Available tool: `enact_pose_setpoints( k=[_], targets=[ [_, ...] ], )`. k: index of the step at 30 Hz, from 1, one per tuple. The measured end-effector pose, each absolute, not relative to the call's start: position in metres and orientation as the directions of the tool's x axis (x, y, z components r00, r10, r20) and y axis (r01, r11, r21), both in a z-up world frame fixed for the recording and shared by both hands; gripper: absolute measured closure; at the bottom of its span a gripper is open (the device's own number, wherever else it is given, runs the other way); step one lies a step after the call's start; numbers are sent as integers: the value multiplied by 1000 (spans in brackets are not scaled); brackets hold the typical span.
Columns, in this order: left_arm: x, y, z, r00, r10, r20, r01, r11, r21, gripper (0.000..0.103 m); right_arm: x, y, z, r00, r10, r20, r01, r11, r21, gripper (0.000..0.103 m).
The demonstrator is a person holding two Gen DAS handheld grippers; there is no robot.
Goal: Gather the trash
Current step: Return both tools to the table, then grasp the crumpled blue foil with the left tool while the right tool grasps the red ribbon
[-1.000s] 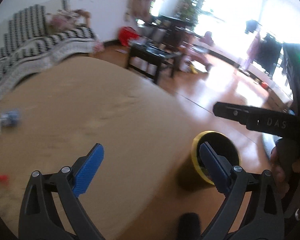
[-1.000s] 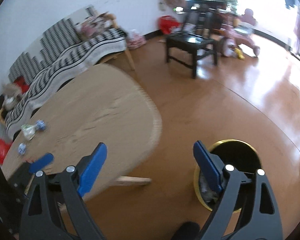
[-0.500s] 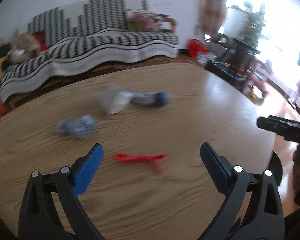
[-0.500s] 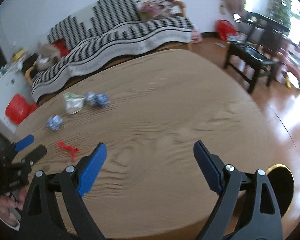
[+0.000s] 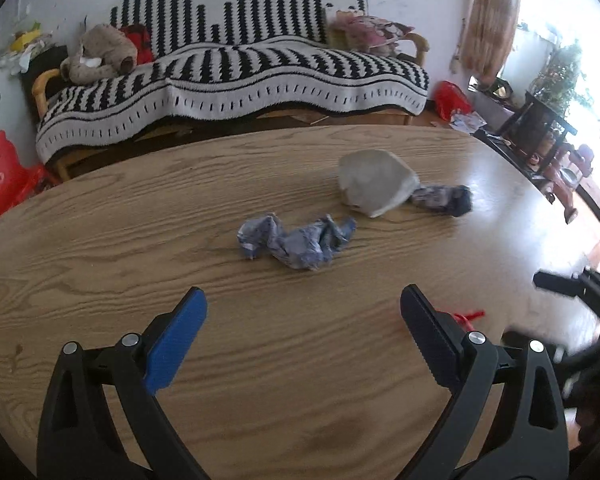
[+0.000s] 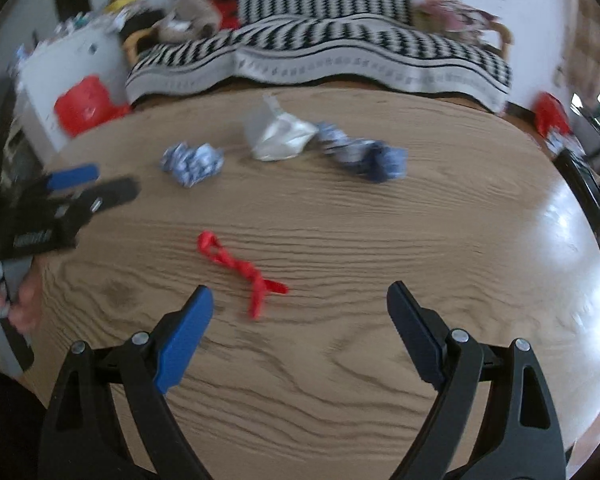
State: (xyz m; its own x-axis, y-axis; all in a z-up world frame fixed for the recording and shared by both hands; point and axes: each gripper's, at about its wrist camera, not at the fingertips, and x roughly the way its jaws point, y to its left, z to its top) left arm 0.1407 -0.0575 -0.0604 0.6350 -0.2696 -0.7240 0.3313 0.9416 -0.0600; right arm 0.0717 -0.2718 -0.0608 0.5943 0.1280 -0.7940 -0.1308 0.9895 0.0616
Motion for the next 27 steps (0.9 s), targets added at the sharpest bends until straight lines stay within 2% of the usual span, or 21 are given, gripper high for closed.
enact_pose_setpoints(
  k=[5,14,16,19,20,21,23,26,27],
  targets=[
    [176,-64,-77,620,-282,-732,299,948,-111,9,87,-252,-81,577,110,-810,-193,981,-5,18],
    [218,-78,-97,602,-253,-757,245,961,-127,9,108,-247,-100,560,141,-817,-222,975,16,18],
    [223,-80,-100,586,-258,-768,237,961,-142,9,109,-245,-100,562,149,-814,-234,972,17,21],
    [223,-86,-102,585,-249,-772,249,961,-121,11,107,-240,-96,565,170,-807,-262,965,20,49],
    [221,-88,-102,583,-248,-774,254,960,-116,23,106,-239,-95,563,178,-807,-270,962,23,66],
    [218,-91,-103,590,-228,-774,259,962,-86,26,105,-236,-94,555,189,-810,-284,959,30,78],
    [214,-96,-103,588,-227,-776,288,956,-61,51,102,-233,-93,544,205,-814,-302,952,38,91],
    [206,-101,-99,583,-217,-783,309,951,-33,64,99,-230,-91,529,221,-819,-311,949,55,92],
    [203,-102,-97,583,-210,-785,315,949,-20,65,98,-230,-91,529,222,-819,-307,950,59,92]
  ],
)
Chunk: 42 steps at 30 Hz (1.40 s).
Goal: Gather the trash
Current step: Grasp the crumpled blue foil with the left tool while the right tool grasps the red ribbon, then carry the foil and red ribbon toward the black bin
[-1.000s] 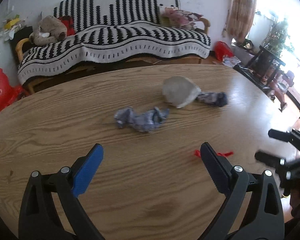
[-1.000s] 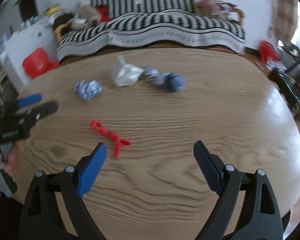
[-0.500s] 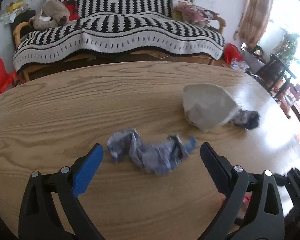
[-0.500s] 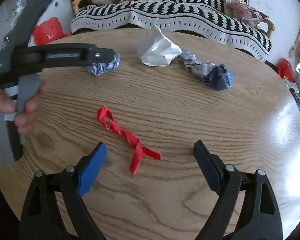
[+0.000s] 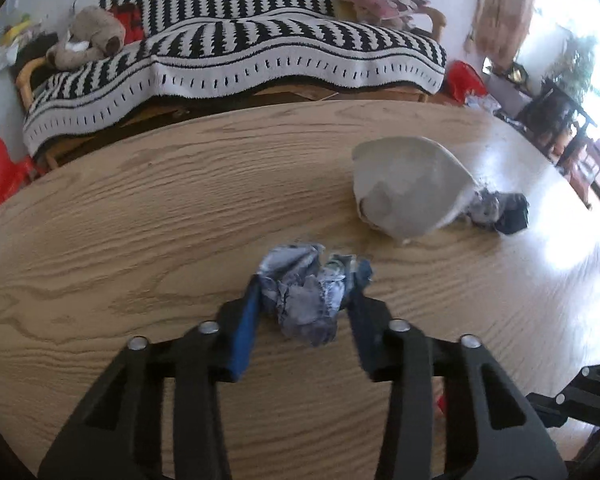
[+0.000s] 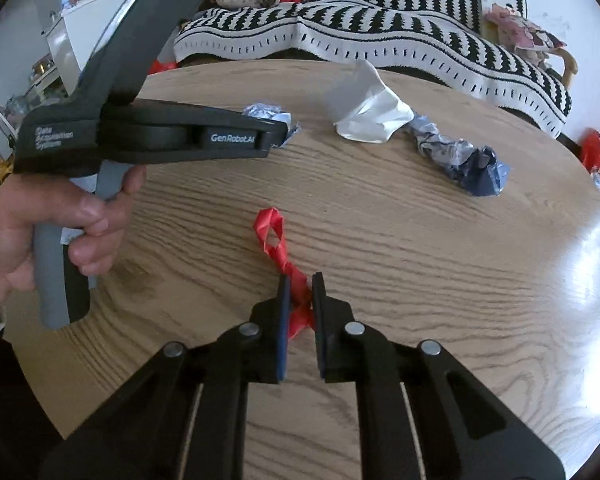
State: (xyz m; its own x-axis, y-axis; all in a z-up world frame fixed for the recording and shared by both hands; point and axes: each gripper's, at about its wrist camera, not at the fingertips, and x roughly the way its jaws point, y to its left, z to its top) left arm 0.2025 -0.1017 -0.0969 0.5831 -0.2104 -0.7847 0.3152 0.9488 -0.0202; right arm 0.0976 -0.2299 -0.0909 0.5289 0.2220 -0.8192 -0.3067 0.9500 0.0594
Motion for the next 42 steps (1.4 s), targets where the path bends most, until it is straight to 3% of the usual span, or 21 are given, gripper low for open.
enact_pose_setpoints(
  k=[20,42],
  targets=[
    [172,-124,-68,583,-263,-769,338,939,-66,67,57,-288,-47,620,184,-763,-179,980,90,92],
    [50,-334,-58,447,-493,-746,644,757,-114,67,-89,-509,-29,680,-63,-730,231,964,131,92]
  ],
)
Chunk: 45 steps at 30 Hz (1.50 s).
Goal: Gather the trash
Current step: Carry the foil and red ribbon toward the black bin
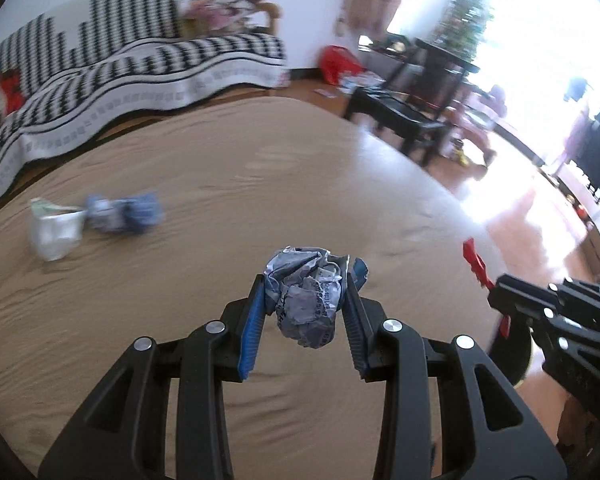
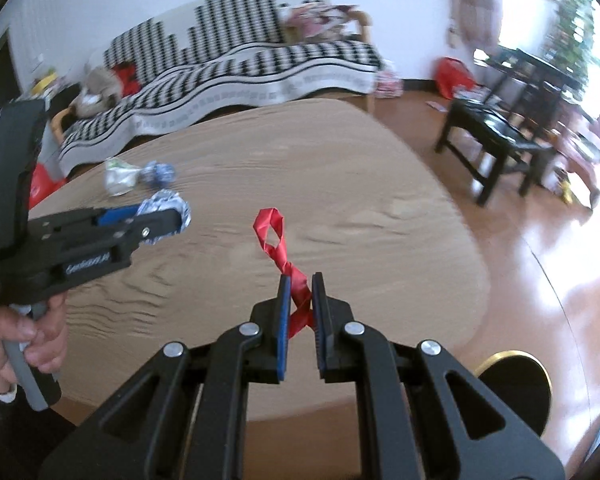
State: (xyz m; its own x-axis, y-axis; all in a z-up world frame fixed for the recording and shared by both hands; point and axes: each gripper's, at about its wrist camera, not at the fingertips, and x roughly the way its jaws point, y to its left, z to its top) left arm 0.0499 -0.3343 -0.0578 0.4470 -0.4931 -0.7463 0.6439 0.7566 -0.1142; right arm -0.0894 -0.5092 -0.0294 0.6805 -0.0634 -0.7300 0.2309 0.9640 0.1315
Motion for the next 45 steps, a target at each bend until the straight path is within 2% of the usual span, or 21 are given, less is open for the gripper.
enact_pose_setpoints(
  k=[9,19,30,45],
  targets=[
    [-22,-435,-73,322,-578,-750,769,622,-150,67,-181,-609,-35,651,-200,-733,431,891,140,92],
    [-102,-522,-100,173,-620,-765,860,474,-189,67,-280,-694,-55,543,-314,-779,662,731,166,92],
    [-152,-577,-140,-6,-617,-787,868,388,-310,67,-332,-747,-88,460,-257,-850,798,540,269,92],
    [-156,-595,-147,-26,-601,-799,875,372,-309,65,-328,-753,-94,452,-249,-856,807,523,274,92]
  ],
)
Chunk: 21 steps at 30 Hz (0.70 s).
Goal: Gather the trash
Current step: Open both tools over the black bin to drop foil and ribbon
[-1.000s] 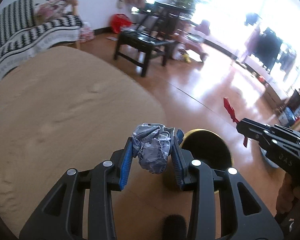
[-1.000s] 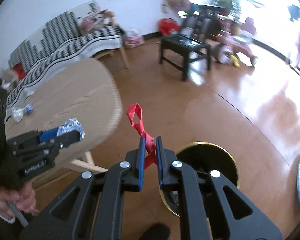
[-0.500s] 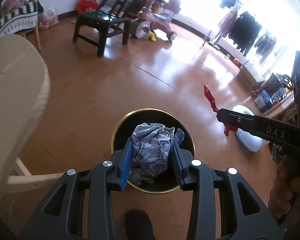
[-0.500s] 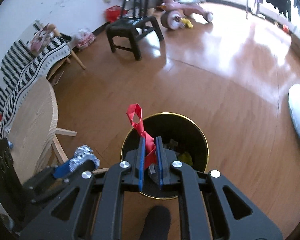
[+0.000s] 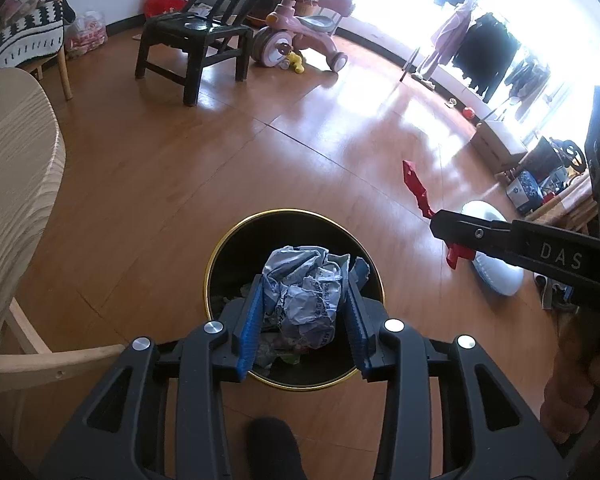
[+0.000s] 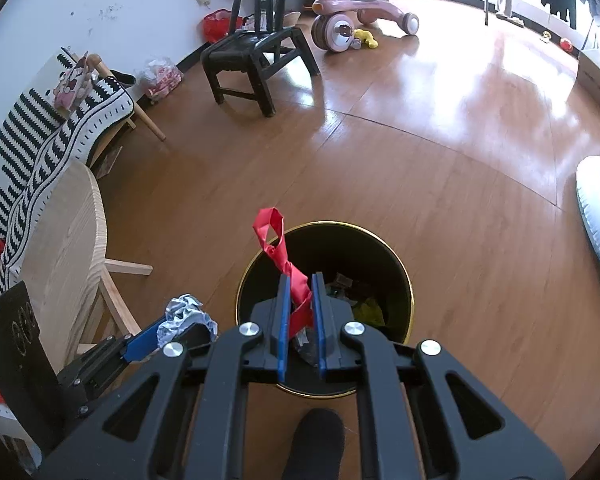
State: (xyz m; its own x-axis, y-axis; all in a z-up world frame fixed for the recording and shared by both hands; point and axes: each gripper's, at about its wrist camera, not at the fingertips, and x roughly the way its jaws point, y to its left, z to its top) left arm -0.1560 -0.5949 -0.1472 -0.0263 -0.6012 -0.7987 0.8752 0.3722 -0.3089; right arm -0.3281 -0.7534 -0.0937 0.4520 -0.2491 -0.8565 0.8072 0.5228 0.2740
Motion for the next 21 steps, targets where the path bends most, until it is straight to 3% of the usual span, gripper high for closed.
enact_pose_setpoints(
  k=[10,21],
  targets=[
    [-161,-598,-149,-35,-599,-800,876,367,-313,64,-333,-753,-96,450,-250,-857,812,514,276,92],
    [-162,-600,-154,-40,-600,-799,874,366,-319,52,-338,-755,-96,460,-248,-853,816,498,295,92]
  ],
)
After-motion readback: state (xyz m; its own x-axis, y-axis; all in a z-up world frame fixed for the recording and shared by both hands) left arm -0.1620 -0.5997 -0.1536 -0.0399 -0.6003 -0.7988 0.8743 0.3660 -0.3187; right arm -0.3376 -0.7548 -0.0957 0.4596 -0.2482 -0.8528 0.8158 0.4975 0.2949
